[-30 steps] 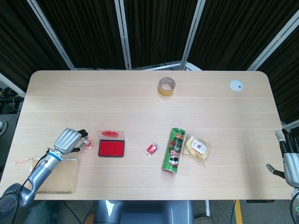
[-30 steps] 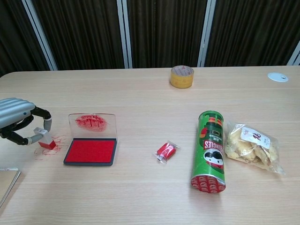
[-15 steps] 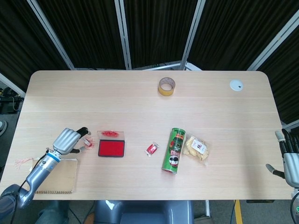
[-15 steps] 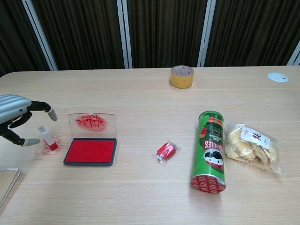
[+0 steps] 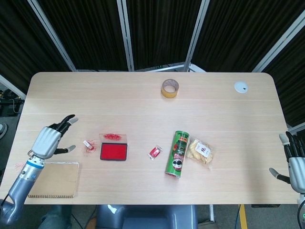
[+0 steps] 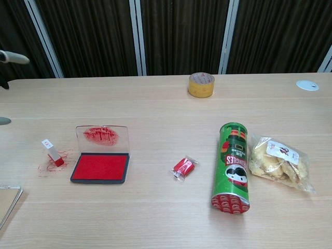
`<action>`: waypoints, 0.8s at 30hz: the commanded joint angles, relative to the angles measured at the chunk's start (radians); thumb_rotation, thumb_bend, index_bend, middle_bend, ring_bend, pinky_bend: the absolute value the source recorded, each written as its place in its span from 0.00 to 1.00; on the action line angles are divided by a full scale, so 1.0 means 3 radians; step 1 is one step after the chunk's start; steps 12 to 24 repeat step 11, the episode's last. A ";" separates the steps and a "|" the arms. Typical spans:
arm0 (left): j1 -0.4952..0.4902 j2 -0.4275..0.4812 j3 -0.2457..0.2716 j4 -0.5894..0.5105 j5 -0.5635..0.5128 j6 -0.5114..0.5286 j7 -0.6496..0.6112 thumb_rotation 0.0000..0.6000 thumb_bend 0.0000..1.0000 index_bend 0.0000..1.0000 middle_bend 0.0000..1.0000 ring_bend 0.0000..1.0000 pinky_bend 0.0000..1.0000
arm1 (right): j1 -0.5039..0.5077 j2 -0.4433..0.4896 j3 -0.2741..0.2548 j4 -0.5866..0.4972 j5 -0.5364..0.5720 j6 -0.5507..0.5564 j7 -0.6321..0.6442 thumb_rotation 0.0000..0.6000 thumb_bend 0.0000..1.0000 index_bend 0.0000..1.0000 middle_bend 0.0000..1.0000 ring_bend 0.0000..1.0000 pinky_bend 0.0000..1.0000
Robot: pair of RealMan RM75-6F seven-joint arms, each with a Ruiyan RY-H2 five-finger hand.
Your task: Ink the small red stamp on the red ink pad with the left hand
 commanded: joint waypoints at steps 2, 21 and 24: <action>0.0474 0.0779 0.0017 -0.1429 -0.0392 0.0153 0.1165 1.00 0.00 0.00 0.00 0.00 0.00 | 0.0001 0.0026 -0.0013 -0.0041 -0.0049 0.0025 0.0026 1.00 0.00 0.00 0.00 0.00 0.00; 0.0685 0.0853 0.0029 -0.1771 -0.0485 0.0219 0.1373 1.00 0.00 0.00 0.00 0.00 0.00 | 0.0014 0.0060 -0.0012 -0.0088 -0.0109 0.0058 0.0069 1.00 0.00 0.00 0.00 0.00 0.00; 0.0685 0.0853 0.0029 -0.1771 -0.0485 0.0219 0.1373 1.00 0.00 0.00 0.00 0.00 0.00 | 0.0014 0.0060 -0.0012 -0.0088 -0.0109 0.0058 0.0069 1.00 0.00 0.00 0.00 0.00 0.00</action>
